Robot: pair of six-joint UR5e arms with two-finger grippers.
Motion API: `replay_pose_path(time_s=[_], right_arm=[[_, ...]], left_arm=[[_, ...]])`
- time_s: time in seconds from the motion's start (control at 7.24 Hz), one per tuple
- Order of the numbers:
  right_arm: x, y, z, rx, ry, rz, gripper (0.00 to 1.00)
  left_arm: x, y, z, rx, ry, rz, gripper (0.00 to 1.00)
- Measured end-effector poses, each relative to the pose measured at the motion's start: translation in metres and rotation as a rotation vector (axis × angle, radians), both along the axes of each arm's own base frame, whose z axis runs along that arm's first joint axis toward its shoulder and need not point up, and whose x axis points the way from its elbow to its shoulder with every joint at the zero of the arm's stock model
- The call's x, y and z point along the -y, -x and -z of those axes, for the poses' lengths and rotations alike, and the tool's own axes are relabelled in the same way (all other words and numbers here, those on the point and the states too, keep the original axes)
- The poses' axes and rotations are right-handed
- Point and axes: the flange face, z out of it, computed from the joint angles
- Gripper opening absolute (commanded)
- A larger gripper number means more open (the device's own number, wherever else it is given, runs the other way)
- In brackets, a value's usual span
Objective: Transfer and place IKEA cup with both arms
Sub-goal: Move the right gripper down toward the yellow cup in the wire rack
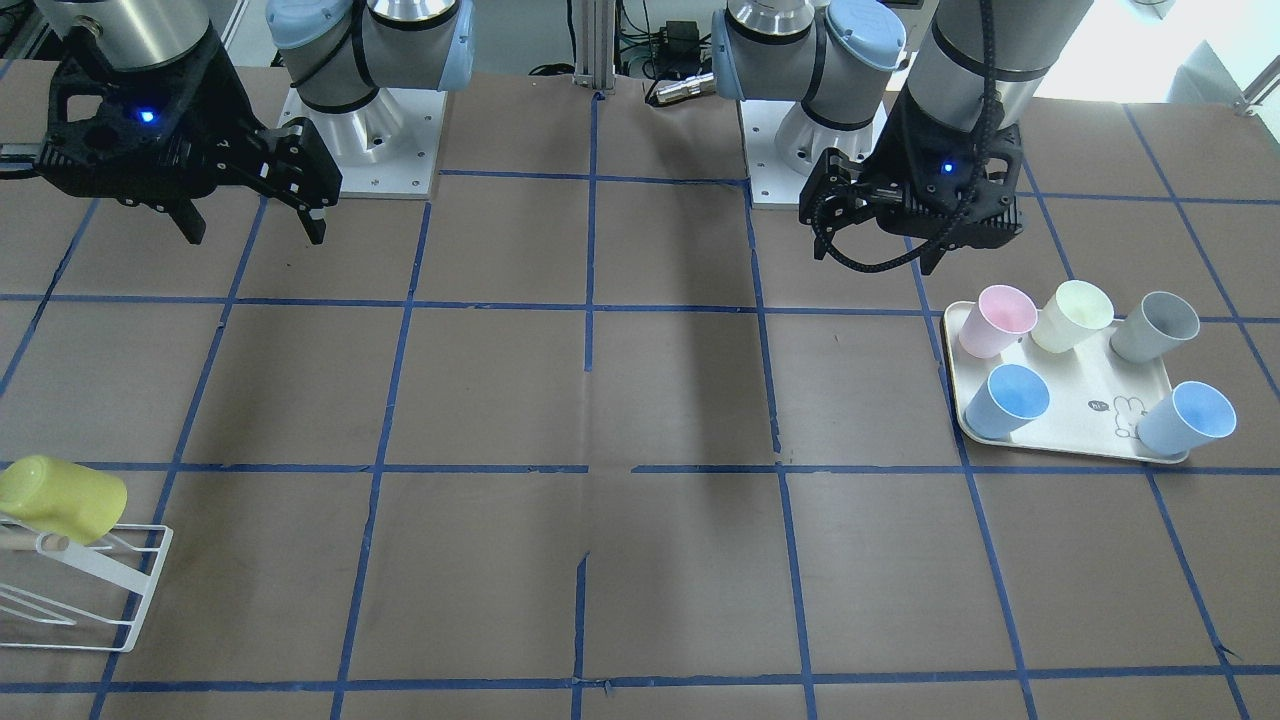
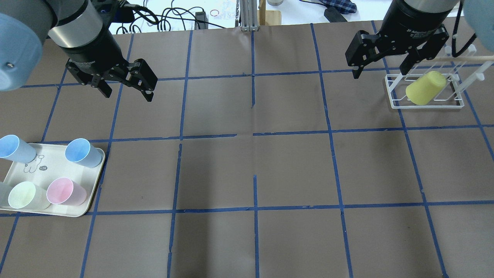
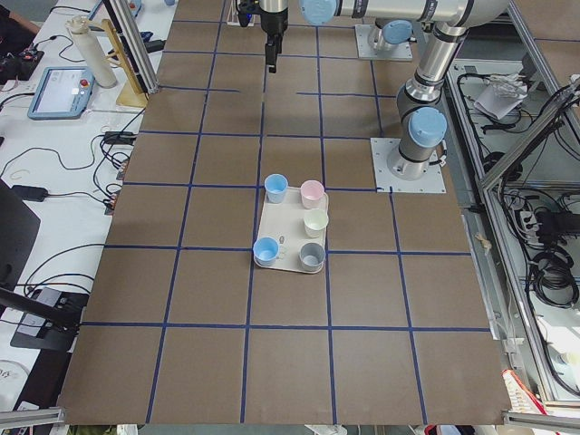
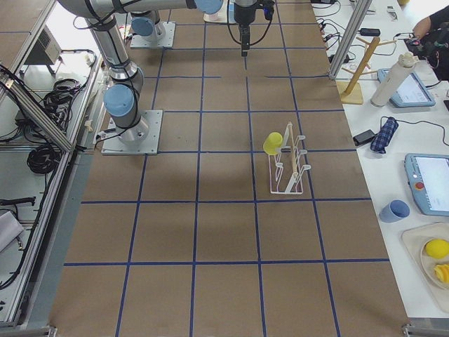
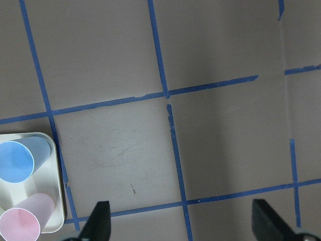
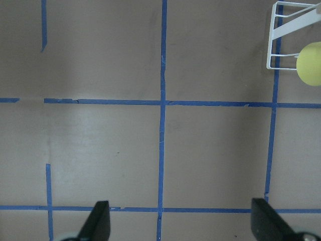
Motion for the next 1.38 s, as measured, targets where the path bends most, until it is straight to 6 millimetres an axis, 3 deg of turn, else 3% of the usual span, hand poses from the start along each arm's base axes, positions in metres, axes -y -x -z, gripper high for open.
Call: replay_pose_path(time_s=[0.69, 0.97, 1.24, 1.38], right_arm=[[0.001, 0.001, -0.001, 0.000, 0.002, 0.000, 1.00], [0.006, 0.010, -0.006, -0.007, 0.015, -0.005, 1.00], [0.015, 0.049, -0.017, -0.018, 0.034, 0.006, 1.00], [0.021, 0.082, -0.018, -0.024, 0.042, 0.007, 1.00]], left_arm=[[0.000, 0.001, 0.000, -0.002, 0.000, 0.001, 1.00], [0.000, 0.000, 0.000, 0.002, 0.001, 0.001, 1.00], [-0.003, 0.000, 0.000, -0.002, 0.001, -0.002, 1.00], [-0.001, 0.000, 0.000, -0.004, 0.000, -0.002, 1.00]])
